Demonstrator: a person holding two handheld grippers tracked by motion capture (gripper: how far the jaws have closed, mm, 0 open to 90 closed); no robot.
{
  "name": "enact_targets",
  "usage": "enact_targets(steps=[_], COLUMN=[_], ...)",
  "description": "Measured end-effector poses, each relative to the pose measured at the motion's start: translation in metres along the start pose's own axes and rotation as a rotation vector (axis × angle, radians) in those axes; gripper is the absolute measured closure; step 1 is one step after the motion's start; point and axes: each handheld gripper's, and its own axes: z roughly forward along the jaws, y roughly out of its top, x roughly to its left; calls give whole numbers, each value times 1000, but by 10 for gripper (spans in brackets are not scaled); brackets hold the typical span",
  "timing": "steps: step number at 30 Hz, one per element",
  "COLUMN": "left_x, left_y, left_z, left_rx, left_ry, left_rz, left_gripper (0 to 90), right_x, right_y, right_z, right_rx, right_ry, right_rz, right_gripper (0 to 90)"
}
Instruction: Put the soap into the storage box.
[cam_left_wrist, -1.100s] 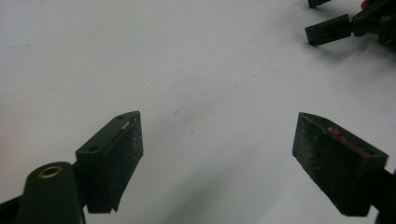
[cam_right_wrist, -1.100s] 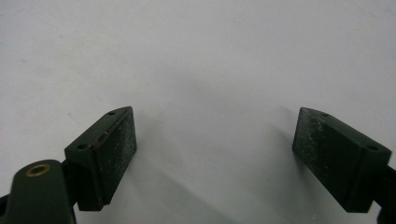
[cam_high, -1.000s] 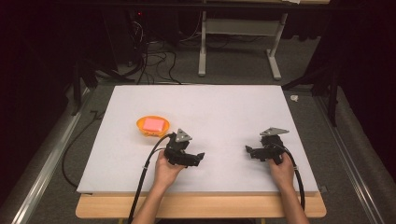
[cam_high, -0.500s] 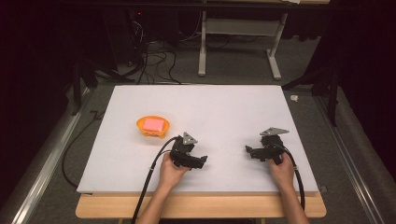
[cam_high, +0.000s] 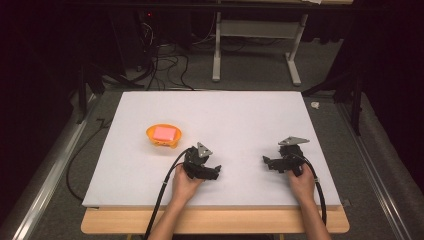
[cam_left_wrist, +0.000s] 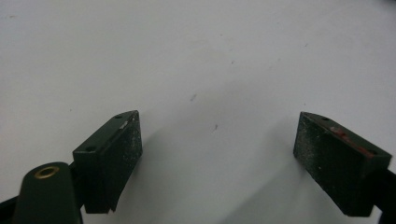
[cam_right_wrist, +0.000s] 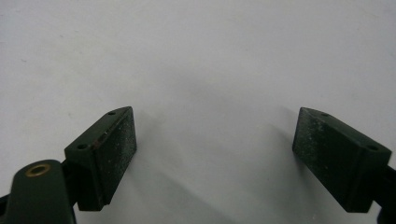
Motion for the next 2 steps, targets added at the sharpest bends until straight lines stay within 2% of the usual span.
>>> enact_targets(steps=[2], left_x=[0], left_y=[0], left_z=[0], left_rx=[-1], left_ry=[0], left_rz=[-2], left_gripper=[158], right_x=[0], right_y=[0], right_z=[0], right_rx=[0], right_ry=[1], right_rz=[0], right_gripper=[143])
